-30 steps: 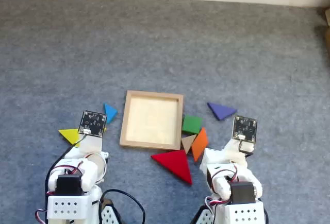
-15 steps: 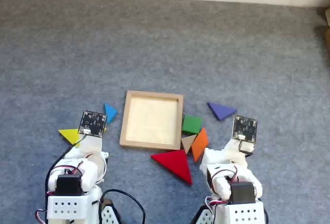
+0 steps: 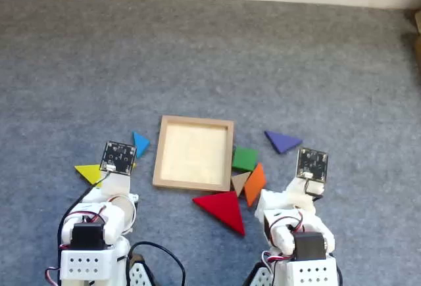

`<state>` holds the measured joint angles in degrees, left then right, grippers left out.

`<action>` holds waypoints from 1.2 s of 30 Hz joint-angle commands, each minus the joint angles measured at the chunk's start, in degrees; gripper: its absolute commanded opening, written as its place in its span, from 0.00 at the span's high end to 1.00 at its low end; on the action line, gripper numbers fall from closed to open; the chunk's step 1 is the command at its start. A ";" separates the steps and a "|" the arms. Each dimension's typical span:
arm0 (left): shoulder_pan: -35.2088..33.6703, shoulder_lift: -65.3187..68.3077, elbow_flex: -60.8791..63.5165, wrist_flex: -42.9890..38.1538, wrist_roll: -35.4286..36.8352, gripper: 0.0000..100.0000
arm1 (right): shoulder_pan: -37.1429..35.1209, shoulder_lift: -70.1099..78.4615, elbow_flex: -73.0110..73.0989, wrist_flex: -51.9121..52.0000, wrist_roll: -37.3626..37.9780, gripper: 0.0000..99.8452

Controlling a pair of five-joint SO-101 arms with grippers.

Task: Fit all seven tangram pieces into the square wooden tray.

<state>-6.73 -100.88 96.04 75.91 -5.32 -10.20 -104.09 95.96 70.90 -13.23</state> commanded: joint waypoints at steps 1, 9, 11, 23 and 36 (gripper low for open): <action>-0.75 -1.98 1.27 0.62 -0.62 0.99 | 0.57 -1.10 7.96 0.66 0.79 0.99; -0.75 -1.98 1.27 0.62 -0.62 0.99 | 3.82 -1.10 -2.24 0.22 19.96 0.99; -0.75 -1.98 1.27 0.62 -0.62 0.99 | 6.55 -1.10 -4.00 -0.04 34.02 0.99; -0.75 -1.98 1.27 0.62 -0.62 0.99 | 21.23 -0.66 -21.67 -3.74 29.98 0.99; -0.75 -1.98 1.27 0.62 -0.62 0.99 | 13.41 28.18 -42.07 -3.65 29.89 0.91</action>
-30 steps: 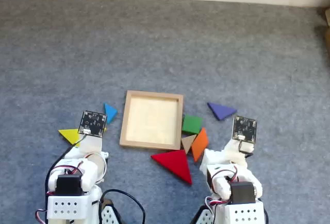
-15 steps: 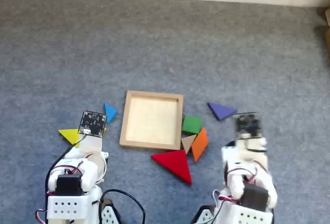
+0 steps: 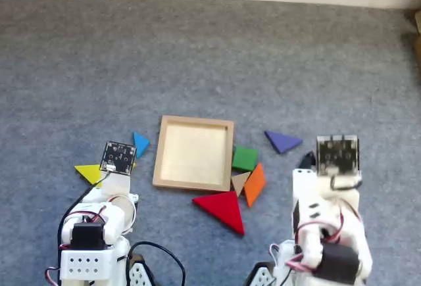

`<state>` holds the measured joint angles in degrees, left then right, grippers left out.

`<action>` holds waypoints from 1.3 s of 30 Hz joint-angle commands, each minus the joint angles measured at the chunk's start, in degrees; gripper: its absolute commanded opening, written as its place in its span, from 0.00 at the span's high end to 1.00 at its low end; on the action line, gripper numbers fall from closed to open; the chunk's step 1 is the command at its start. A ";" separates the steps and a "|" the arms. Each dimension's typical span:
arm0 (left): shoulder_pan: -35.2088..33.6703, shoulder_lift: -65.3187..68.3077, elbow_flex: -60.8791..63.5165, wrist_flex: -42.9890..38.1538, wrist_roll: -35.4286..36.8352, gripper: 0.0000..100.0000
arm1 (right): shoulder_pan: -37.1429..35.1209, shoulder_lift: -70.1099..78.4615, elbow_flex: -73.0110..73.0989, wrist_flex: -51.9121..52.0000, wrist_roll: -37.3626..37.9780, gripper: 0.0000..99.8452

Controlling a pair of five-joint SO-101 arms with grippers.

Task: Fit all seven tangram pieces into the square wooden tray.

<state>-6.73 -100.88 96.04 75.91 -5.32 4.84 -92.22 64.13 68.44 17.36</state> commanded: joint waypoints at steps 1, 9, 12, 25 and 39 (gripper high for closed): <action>-0.75 -1.98 1.27 0.62 -0.62 0.99 | -1.63 20.44 -12.35 -1.19 -0.79 0.88; -0.75 -1.98 1.27 0.62 -0.62 0.99 | -4.18 38.11 -20.09 -1.54 -0.44 0.78; -0.75 -1.98 1.27 0.62 -0.62 0.99 | -9.10 37.93 -20.09 -1.27 -0.70 0.78; -0.75 -1.98 1.27 0.62 -0.62 0.99 | -21.85 40.04 -20.53 6.55 -0.79 0.78; -0.75 -1.98 1.27 0.62 -0.62 0.99 | -27.38 56.57 -23.96 6.90 -0.70 0.68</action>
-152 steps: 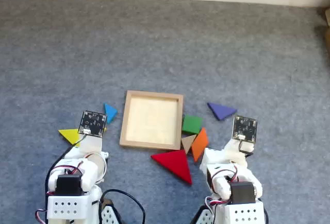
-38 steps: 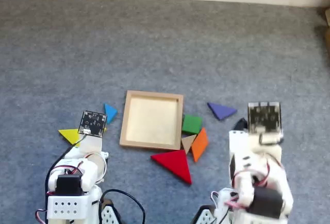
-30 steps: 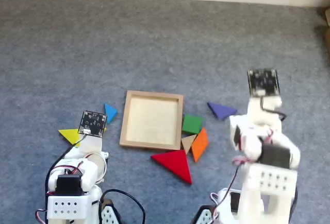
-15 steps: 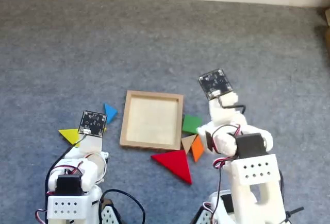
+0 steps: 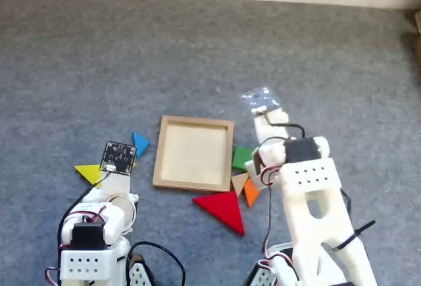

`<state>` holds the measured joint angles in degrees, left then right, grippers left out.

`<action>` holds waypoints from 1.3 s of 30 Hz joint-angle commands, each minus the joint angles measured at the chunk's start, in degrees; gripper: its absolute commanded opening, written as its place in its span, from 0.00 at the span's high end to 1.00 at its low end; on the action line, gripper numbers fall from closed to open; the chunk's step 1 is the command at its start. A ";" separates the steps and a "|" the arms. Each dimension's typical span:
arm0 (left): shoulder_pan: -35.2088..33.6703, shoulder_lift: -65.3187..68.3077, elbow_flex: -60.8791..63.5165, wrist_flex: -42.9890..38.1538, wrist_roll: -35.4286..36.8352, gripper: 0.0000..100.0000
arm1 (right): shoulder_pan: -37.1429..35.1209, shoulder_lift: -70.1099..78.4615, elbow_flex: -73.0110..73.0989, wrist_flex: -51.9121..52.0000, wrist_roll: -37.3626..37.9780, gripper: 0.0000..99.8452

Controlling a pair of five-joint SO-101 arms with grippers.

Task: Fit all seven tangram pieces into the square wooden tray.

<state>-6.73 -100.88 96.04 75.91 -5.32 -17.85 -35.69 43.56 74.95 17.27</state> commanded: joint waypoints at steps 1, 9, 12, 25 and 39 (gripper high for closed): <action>-0.75 -1.98 1.27 0.62 -0.62 0.99 | -6.73 0.04 -3.38 0.40 -0.62 0.68; -0.75 -1.98 1.27 0.62 -0.62 0.99 | -23.08 0.57 0.75 0.75 -9.93 0.68; -0.75 -1.98 1.27 0.62 -0.62 0.99 | -28.88 0.66 2.24 0.57 -12.48 0.68; -0.75 -1.98 1.27 0.62 -0.62 0.99 | -36.62 0.75 16.04 -17.54 -12.84 0.68; -0.75 -1.98 1.27 0.62 -0.62 0.99 | -30.46 0.92 21.58 -24.66 -12.40 0.68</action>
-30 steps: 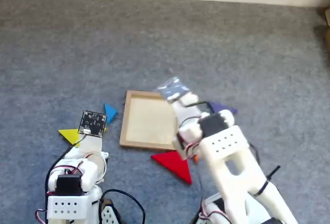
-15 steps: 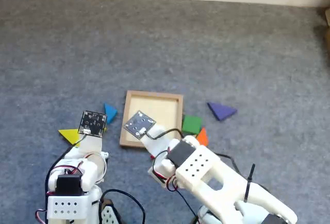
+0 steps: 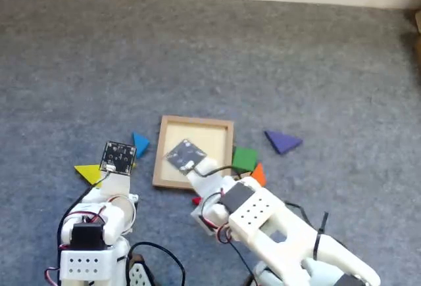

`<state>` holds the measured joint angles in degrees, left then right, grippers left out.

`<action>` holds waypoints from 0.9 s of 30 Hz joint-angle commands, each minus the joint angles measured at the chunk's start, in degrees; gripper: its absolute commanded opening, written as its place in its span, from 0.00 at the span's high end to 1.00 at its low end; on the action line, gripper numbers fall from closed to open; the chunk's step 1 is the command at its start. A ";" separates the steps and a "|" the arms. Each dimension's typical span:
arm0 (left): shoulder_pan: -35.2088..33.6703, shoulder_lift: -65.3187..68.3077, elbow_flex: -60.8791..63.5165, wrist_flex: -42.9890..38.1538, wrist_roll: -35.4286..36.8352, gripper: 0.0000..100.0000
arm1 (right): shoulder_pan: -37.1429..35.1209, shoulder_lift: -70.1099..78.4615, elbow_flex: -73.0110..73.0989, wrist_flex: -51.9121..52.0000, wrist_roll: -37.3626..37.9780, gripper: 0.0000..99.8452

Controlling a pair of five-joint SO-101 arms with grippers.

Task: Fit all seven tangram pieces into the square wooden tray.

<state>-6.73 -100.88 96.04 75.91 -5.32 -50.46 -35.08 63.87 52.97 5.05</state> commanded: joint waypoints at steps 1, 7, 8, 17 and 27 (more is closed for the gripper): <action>-0.75 -1.98 1.27 0.62 -0.62 0.99 | 2.07 0.22 1.71 -2.68 -0.18 0.68; -0.75 -1.98 1.27 0.62 -0.62 0.99 | 2.07 0.31 2.42 -2.77 -0.18 0.68; -0.75 -1.98 1.27 0.62 -0.62 0.99 | 2.07 0.40 2.42 -2.77 -0.18 0.68; -0.75 -1.98 1.27 0.62 -0.62 0.99 | 2.24 20.18 -5.41 0.13 -0.18 0.68; -0.75 -1.98 1.27 0.62 -0.62 0.99 | 4.09 25.63 -11.30 1.63 -0.18 0.76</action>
<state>-6.73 -100.88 96.04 75.91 -5.32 -49.76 -11.60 53.05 54.46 4.97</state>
